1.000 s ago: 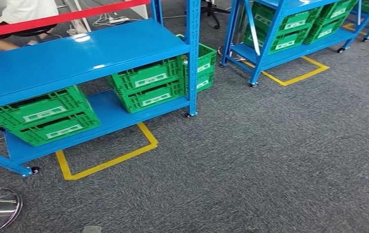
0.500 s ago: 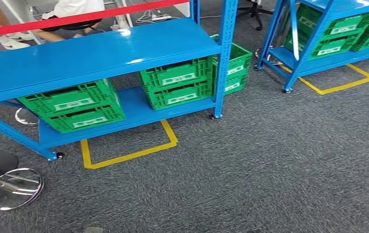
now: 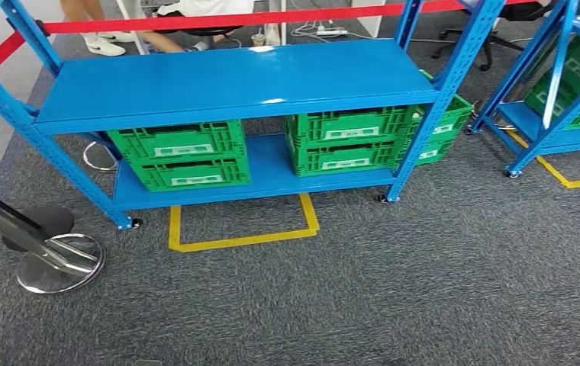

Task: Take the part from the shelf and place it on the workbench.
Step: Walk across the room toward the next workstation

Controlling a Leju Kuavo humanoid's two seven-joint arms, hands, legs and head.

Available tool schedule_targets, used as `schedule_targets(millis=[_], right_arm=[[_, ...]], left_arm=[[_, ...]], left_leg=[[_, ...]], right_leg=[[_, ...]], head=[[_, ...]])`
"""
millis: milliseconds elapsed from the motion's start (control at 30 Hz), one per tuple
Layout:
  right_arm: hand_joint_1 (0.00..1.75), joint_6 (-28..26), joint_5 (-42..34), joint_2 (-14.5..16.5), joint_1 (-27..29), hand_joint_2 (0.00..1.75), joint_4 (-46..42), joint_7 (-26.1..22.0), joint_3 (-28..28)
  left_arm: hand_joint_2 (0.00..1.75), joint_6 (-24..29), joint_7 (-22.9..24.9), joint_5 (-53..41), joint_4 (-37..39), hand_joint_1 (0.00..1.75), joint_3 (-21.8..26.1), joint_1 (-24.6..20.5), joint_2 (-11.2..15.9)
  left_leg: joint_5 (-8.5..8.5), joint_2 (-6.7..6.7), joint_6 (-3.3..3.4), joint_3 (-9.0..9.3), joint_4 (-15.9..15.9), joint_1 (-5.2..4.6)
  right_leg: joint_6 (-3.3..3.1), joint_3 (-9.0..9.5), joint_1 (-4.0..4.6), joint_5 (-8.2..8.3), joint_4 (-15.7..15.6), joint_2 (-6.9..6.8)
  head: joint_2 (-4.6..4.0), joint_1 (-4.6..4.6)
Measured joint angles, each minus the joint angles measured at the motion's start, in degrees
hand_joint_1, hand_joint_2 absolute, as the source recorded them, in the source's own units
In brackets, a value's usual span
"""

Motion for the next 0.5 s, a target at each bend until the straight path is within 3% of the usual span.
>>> schedule_targets(millis=[33,67,133,167,200,267,333,367,433,500], right_arm=[[0.00,0.0,0.0,0.0,0.2,0.00,0.0,0.0,0.0],[0.00,0.0,0.0,0.0,0.3,0.00,0.0,0.0,0.0],[0.00,-0.1,0.0,0.0,0.5,0.00,0.0,0.0,0.0],[0.00,-0.1,0.0,0.0,0.6,0.00,0.0,0.0,0.0],[0.00,-0.2,0.0,0.0,0.5,0.00,0.0,0.0,0.0],[0.00,-0.2,0.0,0.0,0.5,0.00,0.0,0.1,0.0],[0.00,-0.3,0.0,0.0,0.5,0.00,0.0,0.1,0.0],[0.00,-0.3,0.0,0.0,0.5,0.00,0.0,0.1,0.0],[0.00,-0.6,0.0,0.0,0.6,0.00,0.0,0.0,-0.1],[0.00,-0.8,0.0,0.0,0.6,0.00,0.0,0.0,-0.1]], left_arm=[[0.00,0.0,0.0,0.0,0.0,0.00,0.0,0.0,0.0],[0.00,0.0,0.0,0.0,0.0,0.00,0.1,0.1,0.0],[0.00,0.0,0.0,-0.1,0.0,0.00,0.1,0.3,0.0],[0.00,0.0,0.0,-0.1,0.0,0.00,0.1,0.3,0.0],[0.00,0.0,0.0,-0.1,0.0,0.00,0.2,0.3,0.0],[0.00,0.0,0.0,-0.1,-0.1,0.00,0.2,0.2,0.0],[0.00,0.0,0.0,-0.1,-0.1,0.00,0.3,0.2,0.0],[0.00,0.0,0.0,-0.2,-0.2,0.00,0.3,0.2,0.0],[0.00,0.0,0.0,-0.2,-0.3,0.00,0.3,0.1,0.1],[0.00,-0.1,0.0,-0.2,-0.4,0.00,0.3,0.1,0.0]], left_leg=[[-0.23,-0.79,0.05,0.29,0.0,-0.04],[-0.54,-1.62,0.02,0.73,0.0,-0.07],[-1.43,-3.17,-0.23,1.96,0.1,-0.06],[-1.94,-3.80,-0.44,2.61,0.1,-0.08],[-2.43,-4.40,-0.70,2.98,0.2,-0.04],[-3.05,-5.30,-1.34,3.41,0.1,0.11],[-2.94,-5.23,-1.89,3.34,1.0,0.15],[-2.46,-4.25,-2.21,2.60,2.7,0.07],[-2.40,-1.63,-2.97,-1.39,9.0,0.11],[-4.88,-0.32,-3.55,-6.64,15.3,0.46]], right_leg=[[-0.05,-1.66,0.11,-0.15,1.9,0.25],[-0.13,-2.43,0.21,0.90,1.8,0.40],[-0.32,-1.34,0.28,5.79,-3.8,1.23],[-0.45,-0.43,0.22,7.90,-7.2,2.36],[-0.71,0.52,0.21,8.89,-10.0,3.38],[-1.46,1.64,0.30,8.83,-12.3,4.33],[-2.28,2.92,0.26,8.66,-13.0,3.35],[-2.62,3.61,0.16,8.45,-13.2,2.82],[-3.05,5.09,0.00,7.60,-13.7,1.81],[-3.12,6.65,-0.07,6.37,-14.1,0.99]], head=[[0.00,0.02],[0.00,0.03],[0.00,0.05],[0.00,0.04],[0.00,-0.01],[0.00,-0.17],[0.00,-0.31],[0.00,-0.46],[0.00,-0.77],[0.00,-0.97]])
